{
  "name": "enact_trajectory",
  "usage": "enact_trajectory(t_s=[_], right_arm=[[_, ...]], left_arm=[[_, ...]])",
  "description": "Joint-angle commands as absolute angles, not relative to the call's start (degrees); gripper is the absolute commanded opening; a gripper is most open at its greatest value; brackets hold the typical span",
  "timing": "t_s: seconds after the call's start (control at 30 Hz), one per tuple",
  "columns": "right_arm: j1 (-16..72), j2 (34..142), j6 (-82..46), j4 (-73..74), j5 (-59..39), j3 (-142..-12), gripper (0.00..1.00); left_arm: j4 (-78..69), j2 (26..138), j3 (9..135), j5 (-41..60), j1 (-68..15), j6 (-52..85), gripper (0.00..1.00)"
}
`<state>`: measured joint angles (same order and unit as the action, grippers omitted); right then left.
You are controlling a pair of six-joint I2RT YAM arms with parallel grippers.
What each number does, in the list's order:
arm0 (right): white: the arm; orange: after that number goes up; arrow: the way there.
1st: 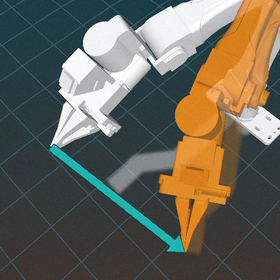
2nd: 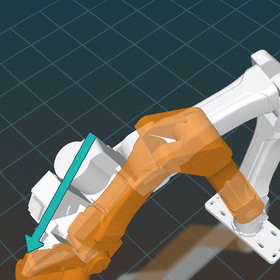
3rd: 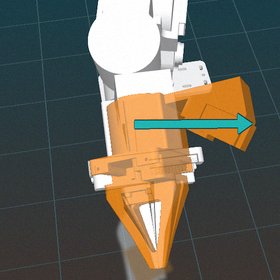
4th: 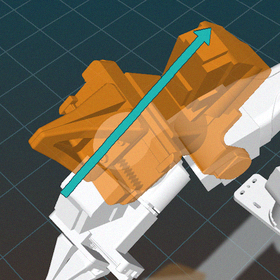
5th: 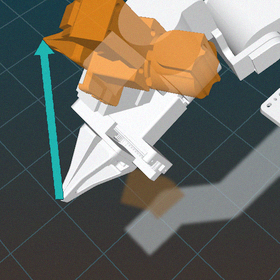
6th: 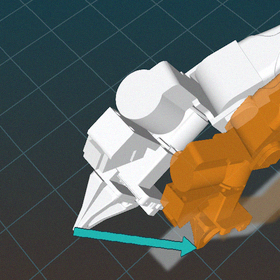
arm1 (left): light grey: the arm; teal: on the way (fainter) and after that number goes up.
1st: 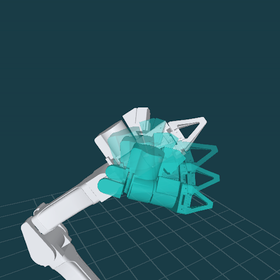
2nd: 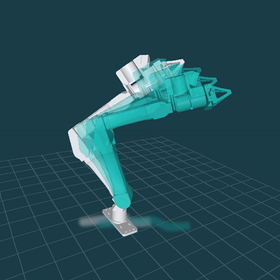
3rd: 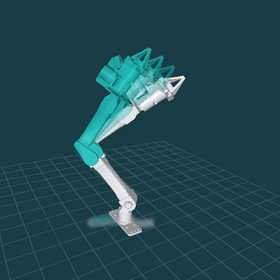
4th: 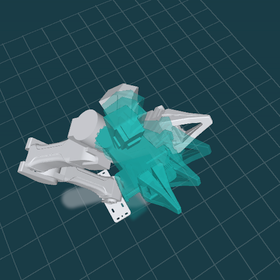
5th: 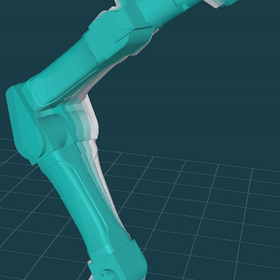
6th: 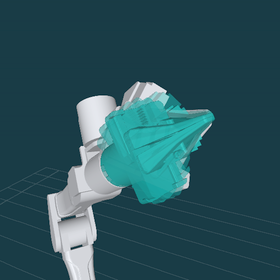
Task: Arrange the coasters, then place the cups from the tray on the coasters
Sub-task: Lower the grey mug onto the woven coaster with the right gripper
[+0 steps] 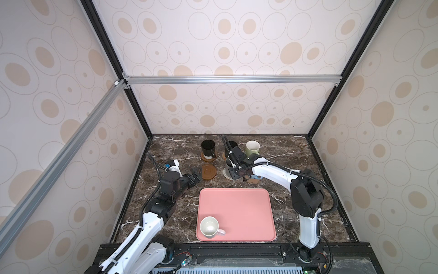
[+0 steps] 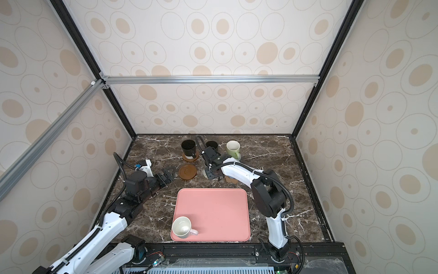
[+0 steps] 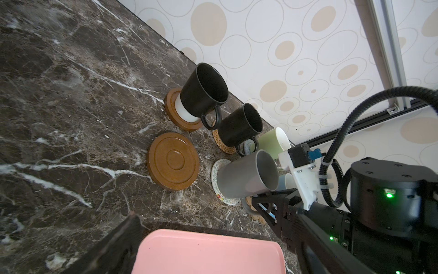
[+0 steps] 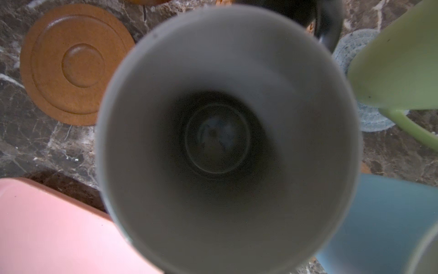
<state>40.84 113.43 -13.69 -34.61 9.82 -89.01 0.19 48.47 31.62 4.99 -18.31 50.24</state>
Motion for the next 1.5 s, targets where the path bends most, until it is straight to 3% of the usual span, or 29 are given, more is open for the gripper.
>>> enact_trajectory(t_s=[0.0,0.87,1.47], right_arm=[[40.62,111.67,-14.04,-34.65,8.55,-88.05,0.25],[40.69,110.13,-12.55,-34.44,5.53,-86.67,0.21],[40.69,112.89,-13.52,-36.86,9.93,-90.12,0.29]], left_arm=[[0.97,47.58,31.46,4.33,-17.84,51.06,1.0],[1.15,47.16,31.38,4.21,-17.84,51.07,1.0],[1.65,46.51,31.2,3.87,-17.84,51.02,1.0]])
